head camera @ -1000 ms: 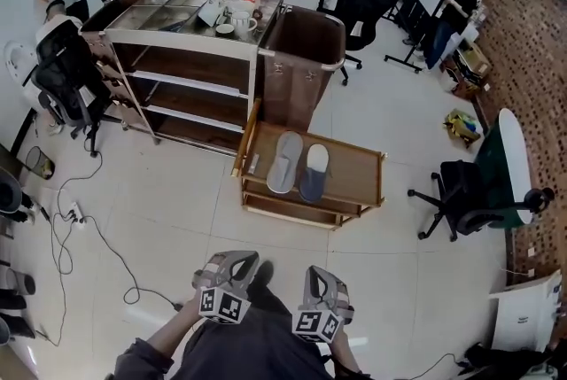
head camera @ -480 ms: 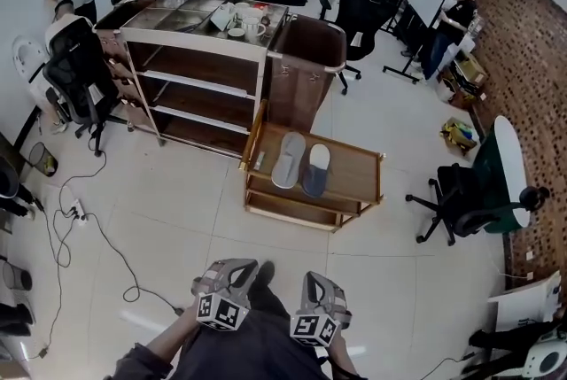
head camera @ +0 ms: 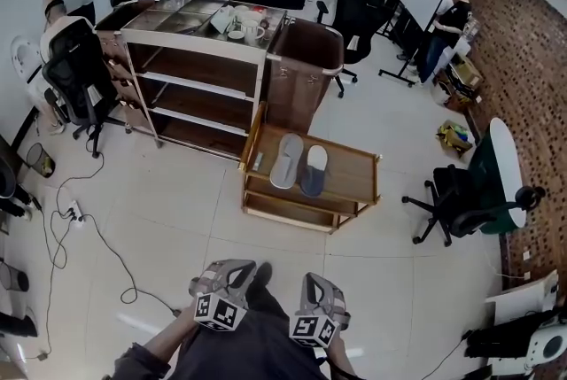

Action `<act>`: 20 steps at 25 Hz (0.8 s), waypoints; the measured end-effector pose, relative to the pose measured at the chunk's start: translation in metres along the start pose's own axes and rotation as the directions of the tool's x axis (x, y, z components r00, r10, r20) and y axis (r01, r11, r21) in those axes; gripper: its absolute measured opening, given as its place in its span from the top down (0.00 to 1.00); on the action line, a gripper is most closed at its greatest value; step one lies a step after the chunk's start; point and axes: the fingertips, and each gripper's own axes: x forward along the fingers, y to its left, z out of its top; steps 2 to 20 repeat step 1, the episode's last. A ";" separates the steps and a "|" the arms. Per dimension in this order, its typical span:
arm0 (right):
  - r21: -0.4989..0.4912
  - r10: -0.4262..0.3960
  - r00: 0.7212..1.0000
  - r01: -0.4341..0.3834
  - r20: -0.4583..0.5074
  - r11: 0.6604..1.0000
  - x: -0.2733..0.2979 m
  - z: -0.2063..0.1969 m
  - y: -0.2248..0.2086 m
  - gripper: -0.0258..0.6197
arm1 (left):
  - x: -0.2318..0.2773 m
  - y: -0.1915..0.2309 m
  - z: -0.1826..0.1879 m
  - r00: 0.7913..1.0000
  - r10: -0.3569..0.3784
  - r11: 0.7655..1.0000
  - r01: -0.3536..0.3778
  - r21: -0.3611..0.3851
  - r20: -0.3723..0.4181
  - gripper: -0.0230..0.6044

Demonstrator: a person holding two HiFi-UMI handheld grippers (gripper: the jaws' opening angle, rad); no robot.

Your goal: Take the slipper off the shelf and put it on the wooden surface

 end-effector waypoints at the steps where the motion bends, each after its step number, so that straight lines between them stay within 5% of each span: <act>1: -0.002 0.000 1.000 0.000 -0.002 1.000 0.000 0.000 0.000 0.96 | 0.000 0.000 -0.001 1.000 -0.002 1.000 0.002 0.001 0.000 0.94; 20: -0.002 0.000 1.000 0.000 -0.002 1.000 0.000 0.000 0.000 0.96 | 0.000 0.000 -0.001 1.000 -0.002 1.000 0.002 0.001 0.000 0.94</act>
